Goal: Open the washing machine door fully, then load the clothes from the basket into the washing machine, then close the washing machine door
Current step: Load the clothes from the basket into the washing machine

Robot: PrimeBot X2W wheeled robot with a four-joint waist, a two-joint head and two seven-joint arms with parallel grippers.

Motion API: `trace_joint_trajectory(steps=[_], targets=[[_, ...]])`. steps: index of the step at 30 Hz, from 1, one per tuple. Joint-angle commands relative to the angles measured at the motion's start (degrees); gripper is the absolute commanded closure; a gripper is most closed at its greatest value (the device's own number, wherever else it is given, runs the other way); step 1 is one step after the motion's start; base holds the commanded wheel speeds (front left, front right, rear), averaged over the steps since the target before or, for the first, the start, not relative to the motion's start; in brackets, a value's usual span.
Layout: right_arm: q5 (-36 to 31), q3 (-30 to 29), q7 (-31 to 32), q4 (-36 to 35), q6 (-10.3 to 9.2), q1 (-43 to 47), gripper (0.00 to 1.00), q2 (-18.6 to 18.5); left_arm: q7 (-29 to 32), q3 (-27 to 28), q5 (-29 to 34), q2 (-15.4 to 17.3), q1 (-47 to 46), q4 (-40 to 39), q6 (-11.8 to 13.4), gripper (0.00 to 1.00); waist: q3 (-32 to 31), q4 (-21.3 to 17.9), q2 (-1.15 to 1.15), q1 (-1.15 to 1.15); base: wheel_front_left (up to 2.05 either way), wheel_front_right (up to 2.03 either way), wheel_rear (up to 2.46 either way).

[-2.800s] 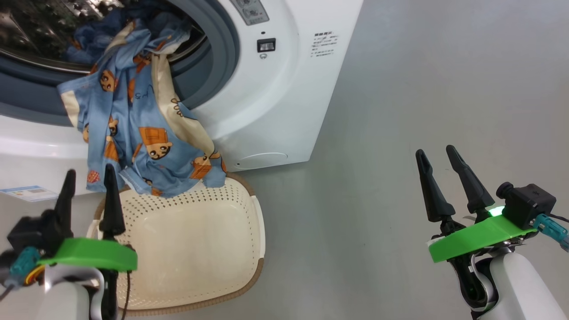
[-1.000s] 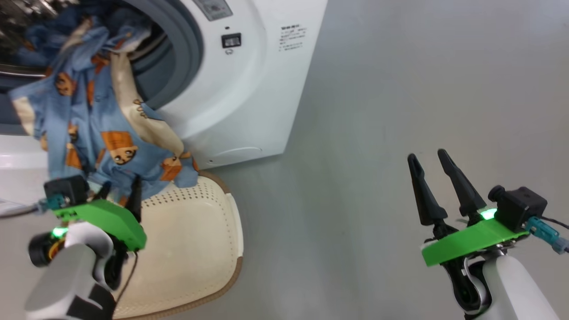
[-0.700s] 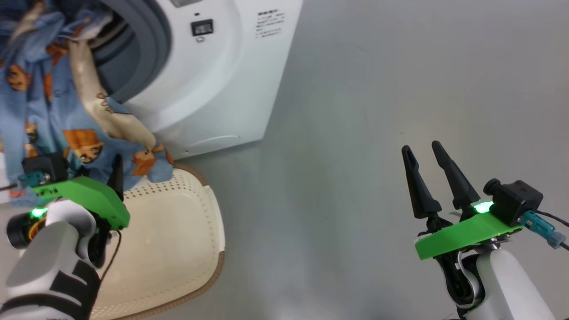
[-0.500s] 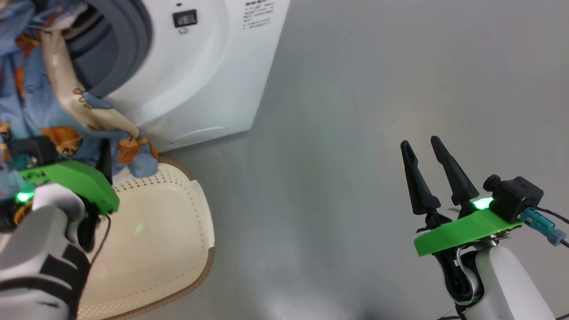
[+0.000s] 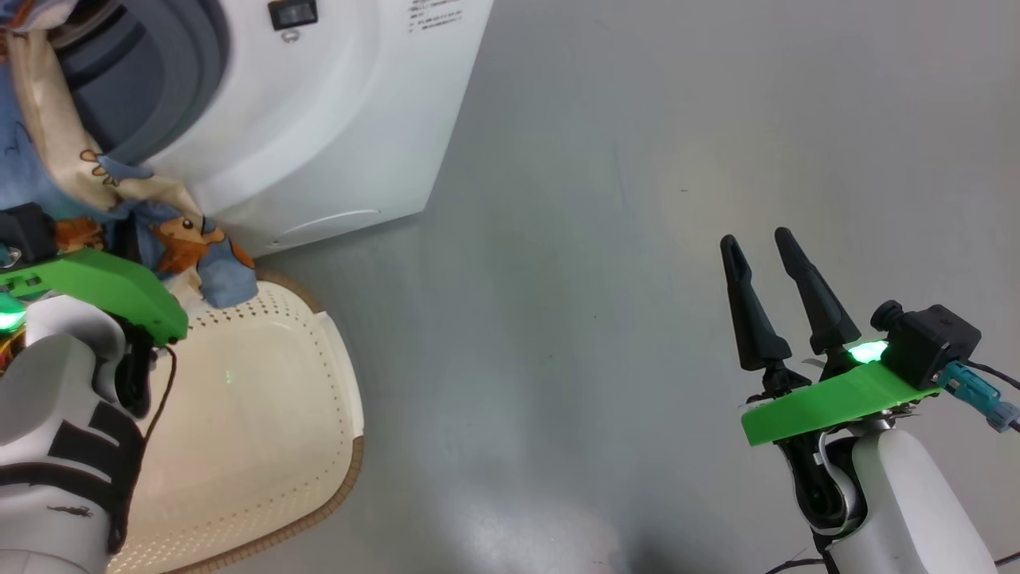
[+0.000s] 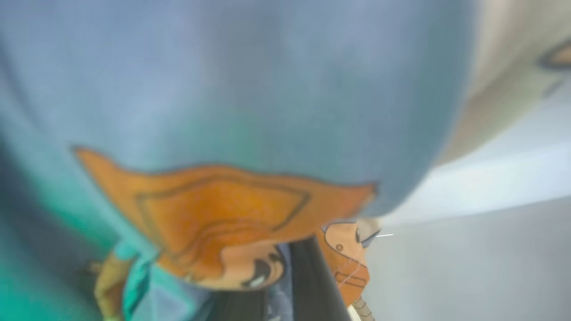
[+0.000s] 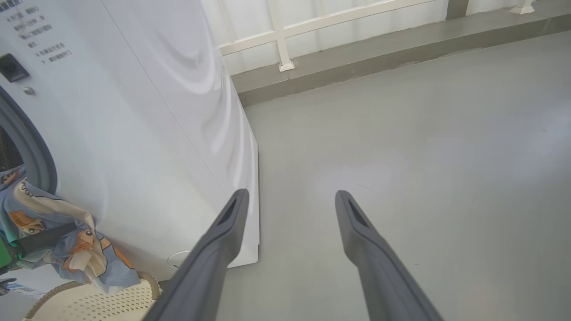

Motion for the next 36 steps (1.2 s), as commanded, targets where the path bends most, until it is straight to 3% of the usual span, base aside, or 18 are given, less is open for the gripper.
trace_joint_trajectory(steps=[1, 11, 23, 29, 36], targets=[[-0.4, 0.7, -0.4, -1.2, 0.48, 0.4, 0.0, 0.0, -0.8, 1.6, 0.6, 2.0, -1.6, -1.4, -0.1, 1.0, -0.2, 0.3, 0.0, 0.0, 0.0, 0.0, 0.0], [-0.4, 1.0, -0.4, -0.5, 0.48, 0.8, 0.0, 0.1, -0.8, 4.8, 4.7, 1.4, 5.7, -9.6, 0.3, 1.0, -3.0, 3.6, 0.0, 0.0, 0.0, 0.0, 0.0], [0.0, 1.1, -0.4, 0.3, 0.48, 2.4, 0.0, -0.4, -0.8, 12.8, 11.8, 2.7, 16.9, -30.1, 3.9, 1.0, -6.4, 6.6, 0.0, 0.0, 0.0, 0.0, 0.0], [0.2, 1.9, -0.4, 0.1, 0.48, 2.0, 0.0, -0.4, 0.1, 13.5, 12.8, 4.5, 13.7, -32.4, 4.5, 1.0, -5.5, 6.6, 0.0, 0.0, 0.0, 0.0, 0.0], [0.3, 1.9, -0.4, -0.3, 0.48, 1.4, 0.0, -0.8, 4.9, 12.9, 14.2, 7.3, 3.6, -27.8, 5.2, 1.0, -2.5, 4.7, 0.0, 0.0, 0.0, 0.0, 0.0]])
